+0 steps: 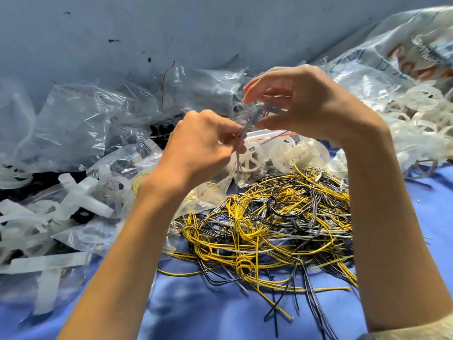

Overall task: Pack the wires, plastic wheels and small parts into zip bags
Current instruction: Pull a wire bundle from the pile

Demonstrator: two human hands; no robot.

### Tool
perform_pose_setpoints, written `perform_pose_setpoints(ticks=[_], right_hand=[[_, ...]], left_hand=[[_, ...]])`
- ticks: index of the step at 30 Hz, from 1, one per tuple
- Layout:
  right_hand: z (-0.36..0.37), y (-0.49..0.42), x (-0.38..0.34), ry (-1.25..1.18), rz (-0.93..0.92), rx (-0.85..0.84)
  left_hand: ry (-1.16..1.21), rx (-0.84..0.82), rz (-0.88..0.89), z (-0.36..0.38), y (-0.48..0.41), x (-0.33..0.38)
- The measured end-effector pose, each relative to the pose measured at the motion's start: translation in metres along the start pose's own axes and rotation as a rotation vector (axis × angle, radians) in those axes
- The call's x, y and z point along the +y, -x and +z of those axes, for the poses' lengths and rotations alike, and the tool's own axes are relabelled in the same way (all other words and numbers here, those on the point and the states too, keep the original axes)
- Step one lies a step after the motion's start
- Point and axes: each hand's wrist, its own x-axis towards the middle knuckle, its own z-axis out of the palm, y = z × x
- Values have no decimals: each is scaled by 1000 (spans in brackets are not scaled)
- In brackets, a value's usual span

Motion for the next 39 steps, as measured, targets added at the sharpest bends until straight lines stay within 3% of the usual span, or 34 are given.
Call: perform_pose_setpoints(ticks=[10,13,17,24,27,32,39], right_hand=[[14,-10,3,158,-13,345],[22,-17,-3,228,-24,292],[32,-18,-11,266,1,71],[28,-10,-11,69,-42,-134],[29,-10,-11,48,-60,-213],[23,-10,-3,-14,-60,-192],[18,-10,8,-53,-35,-105]], left_hand=[[351,278,-230,-3,-3,-1],[404,332,-258,-2,-4,-3],[417,295,-248,-4,-3,-3],[414,104,-222,-6,-3,-2],[335,109,-215,-6,0,-2],[122,188,-231,-5,1,-3],[264,149,-267,-12,-1,0]])
